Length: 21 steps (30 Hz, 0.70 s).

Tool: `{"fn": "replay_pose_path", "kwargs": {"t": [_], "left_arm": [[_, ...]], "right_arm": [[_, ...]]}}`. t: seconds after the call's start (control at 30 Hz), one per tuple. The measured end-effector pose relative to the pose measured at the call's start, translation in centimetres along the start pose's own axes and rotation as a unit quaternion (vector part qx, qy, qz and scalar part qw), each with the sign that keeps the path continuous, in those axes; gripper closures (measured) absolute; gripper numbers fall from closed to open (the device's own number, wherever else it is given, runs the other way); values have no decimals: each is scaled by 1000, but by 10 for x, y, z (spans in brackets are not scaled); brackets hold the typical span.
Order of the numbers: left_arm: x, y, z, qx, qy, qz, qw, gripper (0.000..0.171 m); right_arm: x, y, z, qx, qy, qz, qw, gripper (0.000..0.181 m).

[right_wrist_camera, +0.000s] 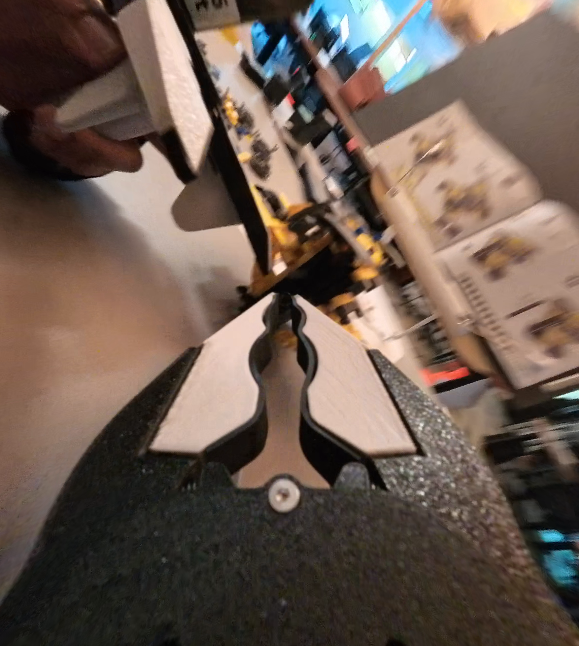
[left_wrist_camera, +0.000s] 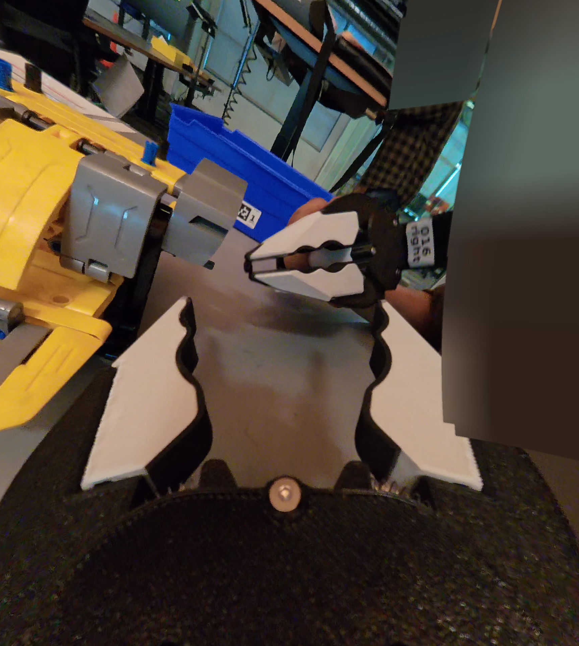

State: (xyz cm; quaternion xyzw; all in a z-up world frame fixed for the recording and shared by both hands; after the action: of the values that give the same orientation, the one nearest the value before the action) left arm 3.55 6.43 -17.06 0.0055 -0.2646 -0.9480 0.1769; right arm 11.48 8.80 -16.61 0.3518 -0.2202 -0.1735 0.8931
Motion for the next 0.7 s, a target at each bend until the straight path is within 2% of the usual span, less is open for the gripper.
{"fn": "replay_pose_path", "kwargs": {"t": [0.1, 0.17, 0.7], "left_arm": [[-2, 3, 2, 29, 17, -23, 999, 67], [-4, 3, 3, 37, 24, -30, 999, 64], [-7, 5, 6, 34, 38, -45, 998, 61]], "right_arm": [[-3, 5, 11, 129, 34, -70, 989, 176], [-13, 0, 6, 159, 30, -60, 985, 176], [-25, -3, 2, 148, 39, -74, 985, 176]]}}
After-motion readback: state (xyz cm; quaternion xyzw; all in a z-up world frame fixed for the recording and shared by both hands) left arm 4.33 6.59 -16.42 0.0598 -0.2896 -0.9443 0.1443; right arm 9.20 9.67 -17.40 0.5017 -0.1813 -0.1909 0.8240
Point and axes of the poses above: each gripper's, where its closed fingertips meet, x back along the fingers, z out of its top, y = z × x across the jaws, the point moved 4 cm from there along x, back along the fingers, and after that the axes turned 5 degrees about z, right-handed, at the moved point
